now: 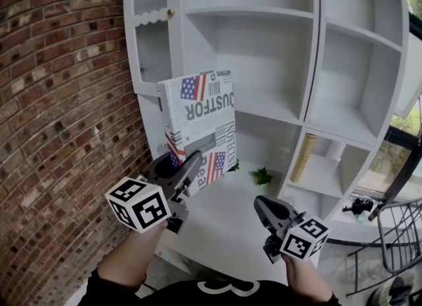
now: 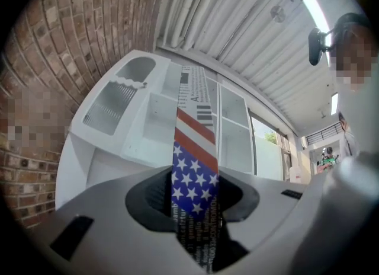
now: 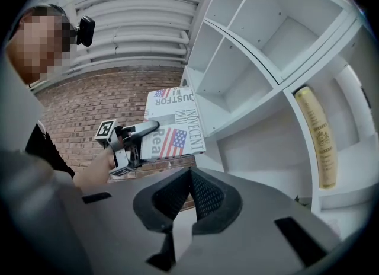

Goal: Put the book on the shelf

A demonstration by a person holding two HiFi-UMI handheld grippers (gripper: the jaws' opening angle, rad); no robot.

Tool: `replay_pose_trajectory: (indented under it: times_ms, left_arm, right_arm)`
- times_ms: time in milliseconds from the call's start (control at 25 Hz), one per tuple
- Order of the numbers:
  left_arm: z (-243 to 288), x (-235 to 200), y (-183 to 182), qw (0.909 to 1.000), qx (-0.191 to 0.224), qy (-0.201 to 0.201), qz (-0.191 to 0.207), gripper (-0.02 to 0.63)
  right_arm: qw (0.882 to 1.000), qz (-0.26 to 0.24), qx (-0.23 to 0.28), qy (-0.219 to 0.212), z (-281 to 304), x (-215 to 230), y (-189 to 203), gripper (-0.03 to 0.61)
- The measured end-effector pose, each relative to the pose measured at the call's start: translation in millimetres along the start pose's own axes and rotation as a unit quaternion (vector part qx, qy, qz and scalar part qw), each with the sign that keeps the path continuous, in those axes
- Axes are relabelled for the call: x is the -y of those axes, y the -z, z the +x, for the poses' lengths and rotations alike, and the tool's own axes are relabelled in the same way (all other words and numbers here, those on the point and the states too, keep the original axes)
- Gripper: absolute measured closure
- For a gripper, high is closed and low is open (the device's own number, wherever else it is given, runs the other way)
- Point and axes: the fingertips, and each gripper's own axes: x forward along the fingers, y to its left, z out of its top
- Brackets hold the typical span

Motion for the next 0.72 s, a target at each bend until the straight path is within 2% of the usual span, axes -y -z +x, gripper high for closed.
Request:
replay_pose_trajectory:
  times_ms: [280,720]
  left_arm:
    - [28.5,-8.5,-40.7,0.999,0.031,-0.002,0.034,0.466]
    - [94.5,-45.3,-93.4,0.9939,0.045,-0.025,0.098,0.467]
  right_arm:
    - [1.0,-0.014,0.002,0.001,4.6,0.3,-8.3,0.568]
    - [0.999,-0.024,-0.022,0.014,16.9,20.6,-6.1,0.568]
